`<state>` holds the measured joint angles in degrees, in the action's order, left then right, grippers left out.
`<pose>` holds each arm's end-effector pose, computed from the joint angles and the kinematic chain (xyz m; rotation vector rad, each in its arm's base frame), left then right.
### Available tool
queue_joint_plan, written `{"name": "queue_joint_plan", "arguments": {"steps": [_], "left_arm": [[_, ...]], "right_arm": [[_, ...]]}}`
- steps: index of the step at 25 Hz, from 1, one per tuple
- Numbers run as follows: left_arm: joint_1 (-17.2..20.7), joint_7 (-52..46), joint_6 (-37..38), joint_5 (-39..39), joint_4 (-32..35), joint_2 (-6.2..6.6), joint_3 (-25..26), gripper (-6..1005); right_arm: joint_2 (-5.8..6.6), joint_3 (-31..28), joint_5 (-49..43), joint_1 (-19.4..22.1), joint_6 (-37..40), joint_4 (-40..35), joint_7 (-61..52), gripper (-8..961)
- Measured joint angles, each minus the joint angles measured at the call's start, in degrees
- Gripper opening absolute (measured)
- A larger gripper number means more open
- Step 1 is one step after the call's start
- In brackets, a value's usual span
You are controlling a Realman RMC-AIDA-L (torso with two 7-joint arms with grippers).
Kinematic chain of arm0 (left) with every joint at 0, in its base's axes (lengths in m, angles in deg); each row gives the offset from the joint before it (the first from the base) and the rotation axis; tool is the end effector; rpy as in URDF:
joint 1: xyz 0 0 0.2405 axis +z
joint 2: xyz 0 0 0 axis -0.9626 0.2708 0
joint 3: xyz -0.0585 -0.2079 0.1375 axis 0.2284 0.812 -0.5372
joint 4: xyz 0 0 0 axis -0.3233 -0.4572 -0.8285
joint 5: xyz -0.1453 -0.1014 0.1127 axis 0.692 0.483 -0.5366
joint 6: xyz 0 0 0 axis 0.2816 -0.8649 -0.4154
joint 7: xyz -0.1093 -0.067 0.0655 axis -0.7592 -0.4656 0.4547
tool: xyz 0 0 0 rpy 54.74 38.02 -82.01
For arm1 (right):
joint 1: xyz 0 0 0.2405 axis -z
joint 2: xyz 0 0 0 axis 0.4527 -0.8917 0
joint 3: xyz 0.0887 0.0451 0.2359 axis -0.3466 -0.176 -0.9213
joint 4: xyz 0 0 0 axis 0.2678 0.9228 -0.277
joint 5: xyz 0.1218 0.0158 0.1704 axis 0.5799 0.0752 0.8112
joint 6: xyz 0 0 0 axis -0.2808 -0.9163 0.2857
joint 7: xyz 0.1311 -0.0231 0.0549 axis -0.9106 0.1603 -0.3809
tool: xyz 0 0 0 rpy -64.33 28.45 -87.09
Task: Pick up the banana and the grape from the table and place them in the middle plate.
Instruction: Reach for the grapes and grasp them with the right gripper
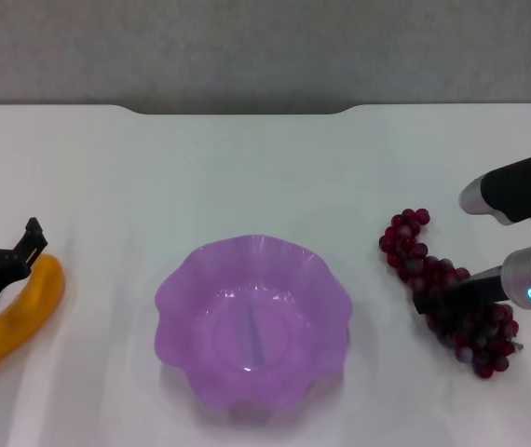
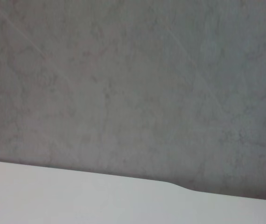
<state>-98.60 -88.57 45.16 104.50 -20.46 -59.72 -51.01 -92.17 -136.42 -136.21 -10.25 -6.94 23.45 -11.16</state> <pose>-0.3633 0.3368 -0.0153 -1.5031 -0.8754 -0.6112 0.2834 0.4019 -0.0470 -2.2161 1.1191 -0.2395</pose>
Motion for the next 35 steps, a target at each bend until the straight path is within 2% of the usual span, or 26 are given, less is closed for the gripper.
{"name": "queue_joint_plan", "arguments": {"steps": [6, 11, 14, 19, 35], "left_arm": [[-0.03, 0.01, 0.0, -0.01, 0.0, 0.03, -0.04, 879], [0.06, 0.02, 0.03, 0.06, 0.0, 0.0, -0.04, 879], [0.09, 0.13, 0.0, 0.1, 0.0, -0.02, -0.01, 879], [0.09, 0.1, -0.32, 0.18, -0.01, -0.02, -0.02, 879], [0.12, -0.06, -0.15, 0.12, -0.05, -0.02, -0.04, 879]], "right_arm": [[0.0, 1.78, 0.11, -0.65, 2.25, -2.09, -0.03, 861], [-0.15, 4.43, 0.37, -0.23, 4.82, -1.83, -0.1, 714], [-0.17, 6.14, 0.37, -0.11, 6.39, -1.83, -0.23, 664], [-0.24, 8.09, 0.38, 0.63, 7.86, -1.32, -0.49, 629], [-0.26, 8.36, 1.83, 3.48, 9.57, 1.74, -0.21, 526]]}}
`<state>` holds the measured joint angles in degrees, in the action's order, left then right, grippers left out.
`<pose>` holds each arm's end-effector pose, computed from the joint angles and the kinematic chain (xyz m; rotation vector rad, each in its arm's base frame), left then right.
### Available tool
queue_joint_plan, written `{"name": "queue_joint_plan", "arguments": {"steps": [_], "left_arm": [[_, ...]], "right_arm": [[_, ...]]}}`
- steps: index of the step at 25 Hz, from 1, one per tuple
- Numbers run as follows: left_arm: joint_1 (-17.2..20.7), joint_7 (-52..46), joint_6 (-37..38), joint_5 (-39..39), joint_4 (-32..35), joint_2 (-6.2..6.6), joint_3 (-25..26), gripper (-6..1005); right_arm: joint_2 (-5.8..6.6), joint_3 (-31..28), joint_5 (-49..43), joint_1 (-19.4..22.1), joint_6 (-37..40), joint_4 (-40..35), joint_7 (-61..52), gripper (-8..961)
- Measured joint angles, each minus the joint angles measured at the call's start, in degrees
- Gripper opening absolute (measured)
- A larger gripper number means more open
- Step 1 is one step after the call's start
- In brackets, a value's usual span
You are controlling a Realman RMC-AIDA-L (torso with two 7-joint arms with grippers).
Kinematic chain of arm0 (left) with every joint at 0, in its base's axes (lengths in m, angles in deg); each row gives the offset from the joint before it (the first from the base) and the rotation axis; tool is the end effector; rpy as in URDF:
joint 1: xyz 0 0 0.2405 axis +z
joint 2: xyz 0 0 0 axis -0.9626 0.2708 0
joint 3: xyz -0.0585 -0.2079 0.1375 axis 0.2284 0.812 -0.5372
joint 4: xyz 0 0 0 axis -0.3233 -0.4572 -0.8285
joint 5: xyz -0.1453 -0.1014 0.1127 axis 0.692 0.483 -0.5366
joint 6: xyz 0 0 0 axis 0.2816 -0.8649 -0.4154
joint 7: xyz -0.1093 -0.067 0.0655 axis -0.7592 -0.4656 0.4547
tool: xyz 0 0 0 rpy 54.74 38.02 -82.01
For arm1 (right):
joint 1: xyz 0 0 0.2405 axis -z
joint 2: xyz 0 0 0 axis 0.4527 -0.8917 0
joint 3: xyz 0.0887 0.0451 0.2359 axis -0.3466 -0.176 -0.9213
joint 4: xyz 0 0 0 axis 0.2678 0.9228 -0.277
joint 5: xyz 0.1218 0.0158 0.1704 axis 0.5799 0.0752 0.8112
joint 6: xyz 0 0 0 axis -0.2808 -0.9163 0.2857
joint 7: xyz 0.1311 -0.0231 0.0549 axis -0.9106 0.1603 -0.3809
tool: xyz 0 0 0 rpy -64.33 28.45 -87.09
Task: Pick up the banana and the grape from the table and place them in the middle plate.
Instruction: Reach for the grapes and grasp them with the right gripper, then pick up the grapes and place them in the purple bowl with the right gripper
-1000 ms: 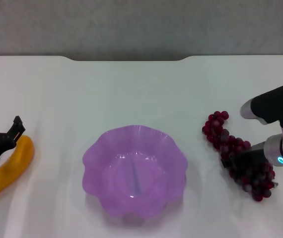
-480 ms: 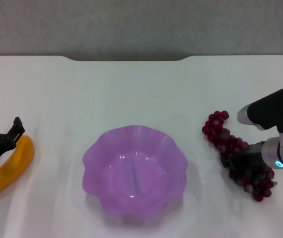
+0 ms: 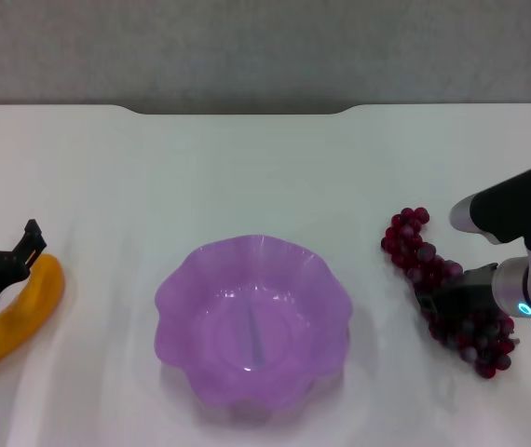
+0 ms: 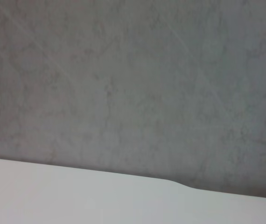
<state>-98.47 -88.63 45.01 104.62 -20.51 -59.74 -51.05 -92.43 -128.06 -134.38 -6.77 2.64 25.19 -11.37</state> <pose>-0.3647 0.3358 -0.0156 -1.5006 -0.8810 -0.6077 0.2867 0.3951 -0.0596 -2.2063 0.9894 -0.1985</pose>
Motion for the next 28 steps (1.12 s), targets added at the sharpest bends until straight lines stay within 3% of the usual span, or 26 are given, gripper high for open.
{"name": "queue_joint_plan", "arguments": {"steps": [14, 28], "left_arm": [[0.11, -0.01, 0.26, 0.1, 0.05, 0.09, 0.27, 879], [0.27, 0.0, 0.25, 0.2, -0.06, 0.09, 0.21, 879]], "right_arm": [[-0.02, 3.26, 2.27, 1.06, 3.4, 0.74, 0.06, 380], [0.17, 5.04, 1.89, 9.47, 7.49, 12.8, 0.15, 329]]}}
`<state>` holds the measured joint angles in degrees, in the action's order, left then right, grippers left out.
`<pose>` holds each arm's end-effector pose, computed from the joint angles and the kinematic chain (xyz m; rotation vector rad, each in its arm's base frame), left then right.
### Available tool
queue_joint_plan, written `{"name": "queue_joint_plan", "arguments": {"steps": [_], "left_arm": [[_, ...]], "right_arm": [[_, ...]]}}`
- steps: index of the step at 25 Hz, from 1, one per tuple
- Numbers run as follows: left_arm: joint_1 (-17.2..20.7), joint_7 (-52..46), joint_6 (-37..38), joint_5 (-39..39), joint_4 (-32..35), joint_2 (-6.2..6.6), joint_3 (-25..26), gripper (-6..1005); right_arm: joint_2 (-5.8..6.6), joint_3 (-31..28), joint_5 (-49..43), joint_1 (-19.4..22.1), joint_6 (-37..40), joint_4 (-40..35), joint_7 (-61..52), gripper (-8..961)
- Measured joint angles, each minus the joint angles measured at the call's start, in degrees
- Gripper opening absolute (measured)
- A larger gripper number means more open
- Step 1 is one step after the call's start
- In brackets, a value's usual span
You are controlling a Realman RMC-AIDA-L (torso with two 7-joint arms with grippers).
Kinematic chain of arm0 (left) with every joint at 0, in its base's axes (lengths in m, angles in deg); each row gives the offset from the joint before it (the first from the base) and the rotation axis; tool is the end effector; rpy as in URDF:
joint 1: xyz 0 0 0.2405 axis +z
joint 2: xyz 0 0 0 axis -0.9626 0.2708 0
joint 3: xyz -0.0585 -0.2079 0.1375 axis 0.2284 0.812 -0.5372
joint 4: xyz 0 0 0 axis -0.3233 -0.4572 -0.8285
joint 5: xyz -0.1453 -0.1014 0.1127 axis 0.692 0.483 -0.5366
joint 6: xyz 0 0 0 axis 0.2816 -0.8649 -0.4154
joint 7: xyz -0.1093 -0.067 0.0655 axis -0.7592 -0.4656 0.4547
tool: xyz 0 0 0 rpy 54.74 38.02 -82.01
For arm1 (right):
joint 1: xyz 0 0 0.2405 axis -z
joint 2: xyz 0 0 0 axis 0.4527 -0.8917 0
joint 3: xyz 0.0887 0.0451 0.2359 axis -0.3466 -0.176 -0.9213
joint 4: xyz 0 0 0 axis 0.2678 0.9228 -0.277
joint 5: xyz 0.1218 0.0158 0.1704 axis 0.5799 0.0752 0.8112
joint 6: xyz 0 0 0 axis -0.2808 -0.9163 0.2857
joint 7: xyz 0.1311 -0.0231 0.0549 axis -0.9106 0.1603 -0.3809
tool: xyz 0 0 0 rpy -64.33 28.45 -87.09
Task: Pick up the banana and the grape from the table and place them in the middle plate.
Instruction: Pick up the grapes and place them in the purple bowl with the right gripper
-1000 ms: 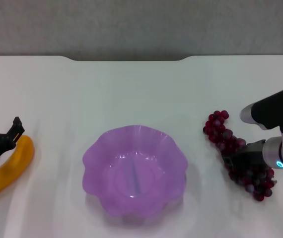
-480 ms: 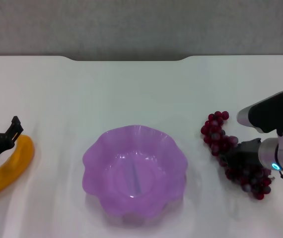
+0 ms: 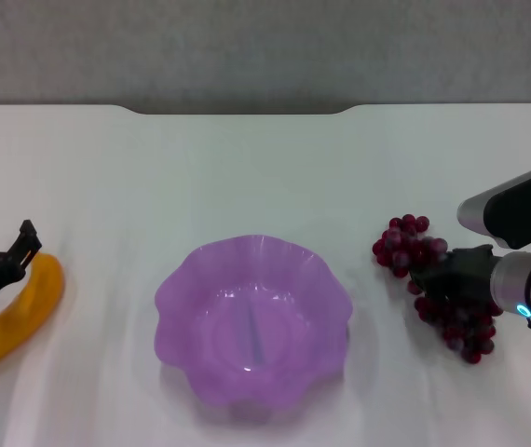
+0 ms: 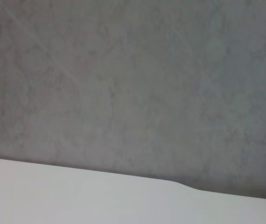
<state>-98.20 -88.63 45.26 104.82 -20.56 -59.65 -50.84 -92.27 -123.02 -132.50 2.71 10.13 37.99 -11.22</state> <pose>-0.3668 0.3344 -0.0135 -1.4897 -0.8821 -0.6075 0.2702 0.3811 -0.0547 -2.1744 0.8818 -0.0020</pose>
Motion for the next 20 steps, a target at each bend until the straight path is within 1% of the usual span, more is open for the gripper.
{"name": "queue_joint_plan", "arguments": {"steps": [5, 11, 15, 20], "left_arm": [[0.03, 0.0, -0.01, 0.03, -0.14, 0.0, -0.02, 879], [0.01, 0.0, -0.31, 0.02, -0.24, 0.03, 0.09, 879], [0.01, 0.02, -0.31, -0.12, -0.14, 0.07, -0.02, 879], [0.01, 0.03, -0.3, -0.26, -0.1, 0.09, -0.01, 879]], "right_arm": [[0.1, 1.41, -0.12, 3.72, 2.67, 5.33, 0.64, 324], [0.05, 2.1, -0.03, 8.41, 3.46, 14.41, 3.88, 317], [0.05, 2.93, -0.19, 10.46, 3.87, 20.12, 5.63, 313], [0.18, 3.84, -0.28, 11.43, 4.7, 25.68, 7.33, 307]]}}
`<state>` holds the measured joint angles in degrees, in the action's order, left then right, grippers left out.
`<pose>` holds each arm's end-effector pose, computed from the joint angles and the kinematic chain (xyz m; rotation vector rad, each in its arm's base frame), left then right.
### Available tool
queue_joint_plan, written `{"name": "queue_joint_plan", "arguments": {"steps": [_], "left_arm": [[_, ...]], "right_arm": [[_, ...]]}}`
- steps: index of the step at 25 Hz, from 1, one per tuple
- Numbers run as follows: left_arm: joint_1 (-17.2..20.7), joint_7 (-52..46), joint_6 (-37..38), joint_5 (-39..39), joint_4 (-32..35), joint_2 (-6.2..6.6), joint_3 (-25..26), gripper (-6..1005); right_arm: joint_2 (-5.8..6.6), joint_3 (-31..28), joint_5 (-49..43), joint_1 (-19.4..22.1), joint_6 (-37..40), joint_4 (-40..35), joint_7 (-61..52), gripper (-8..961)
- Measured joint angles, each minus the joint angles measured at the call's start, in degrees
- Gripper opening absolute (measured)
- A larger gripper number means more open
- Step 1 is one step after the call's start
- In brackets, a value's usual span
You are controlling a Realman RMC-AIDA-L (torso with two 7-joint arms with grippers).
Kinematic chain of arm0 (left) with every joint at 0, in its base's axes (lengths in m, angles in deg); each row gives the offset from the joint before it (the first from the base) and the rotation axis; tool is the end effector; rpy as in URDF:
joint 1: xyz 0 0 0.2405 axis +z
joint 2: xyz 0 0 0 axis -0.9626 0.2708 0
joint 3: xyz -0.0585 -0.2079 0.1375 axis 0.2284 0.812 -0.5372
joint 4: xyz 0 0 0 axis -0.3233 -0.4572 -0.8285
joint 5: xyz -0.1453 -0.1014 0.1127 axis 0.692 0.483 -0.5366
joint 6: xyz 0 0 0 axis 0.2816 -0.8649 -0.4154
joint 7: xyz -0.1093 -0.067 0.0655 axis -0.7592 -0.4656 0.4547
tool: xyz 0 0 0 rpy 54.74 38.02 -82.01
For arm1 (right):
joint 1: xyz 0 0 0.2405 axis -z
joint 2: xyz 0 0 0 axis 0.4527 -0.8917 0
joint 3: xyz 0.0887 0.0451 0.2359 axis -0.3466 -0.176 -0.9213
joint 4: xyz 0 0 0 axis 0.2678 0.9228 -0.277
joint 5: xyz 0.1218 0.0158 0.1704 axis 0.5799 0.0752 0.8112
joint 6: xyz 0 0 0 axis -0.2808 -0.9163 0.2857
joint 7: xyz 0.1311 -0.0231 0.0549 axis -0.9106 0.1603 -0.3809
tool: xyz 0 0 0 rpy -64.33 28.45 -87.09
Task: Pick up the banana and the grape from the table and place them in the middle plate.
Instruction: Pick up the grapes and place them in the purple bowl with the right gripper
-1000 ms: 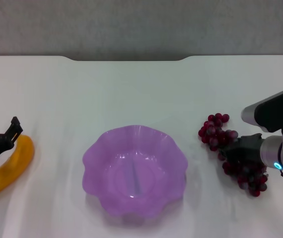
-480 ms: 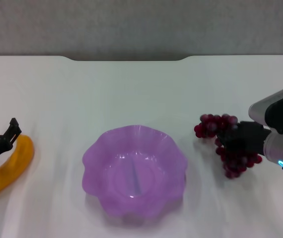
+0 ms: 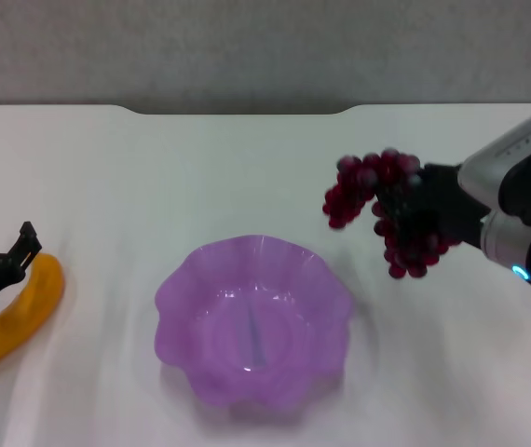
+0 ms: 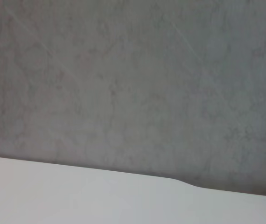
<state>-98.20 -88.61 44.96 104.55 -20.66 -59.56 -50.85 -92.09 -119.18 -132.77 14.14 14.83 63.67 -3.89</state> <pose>-0.3679 0.3342 -0.0135 -1.4950 -0.8821 -0.5992 0.1896 0.3618 -0.0229 -2.1728 0.5163 0.2818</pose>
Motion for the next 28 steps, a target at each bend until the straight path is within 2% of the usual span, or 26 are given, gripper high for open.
{"name": "queue_joint_plan", "arguments": {"steps": [5, 9, 15, 28], "left_arm": [[-0.07, -0.02, 0.02, -0.03, 0.1, 0.0, -0.1, 879], [-0.23, -0.01, -0.02, -0.06, 0.16, 0.0, -0.16, 879], [-0.5, 0.05, -0.04, -0.06, 0.21, -0.07, -0.21, 879], [-0.65, -0.03, 0.05, -0.02, 0.2, -0.09, -0.22, 879]], "right_arm": [[0.02, 0.97, -0.08, 0.72, -0.22, 6.02, 2.19, 305], [0.0, 3.2, -0.07, -0.25, 0.02, 7.15, 2.91, 303], [-0.07, 7.06, 0.55, -1.91, 1.12, 6.53, 3.16, 301], [-0.11, 15.83, 0.25, -2.24, 10.48, 1.01, 3.16, 299]]}}
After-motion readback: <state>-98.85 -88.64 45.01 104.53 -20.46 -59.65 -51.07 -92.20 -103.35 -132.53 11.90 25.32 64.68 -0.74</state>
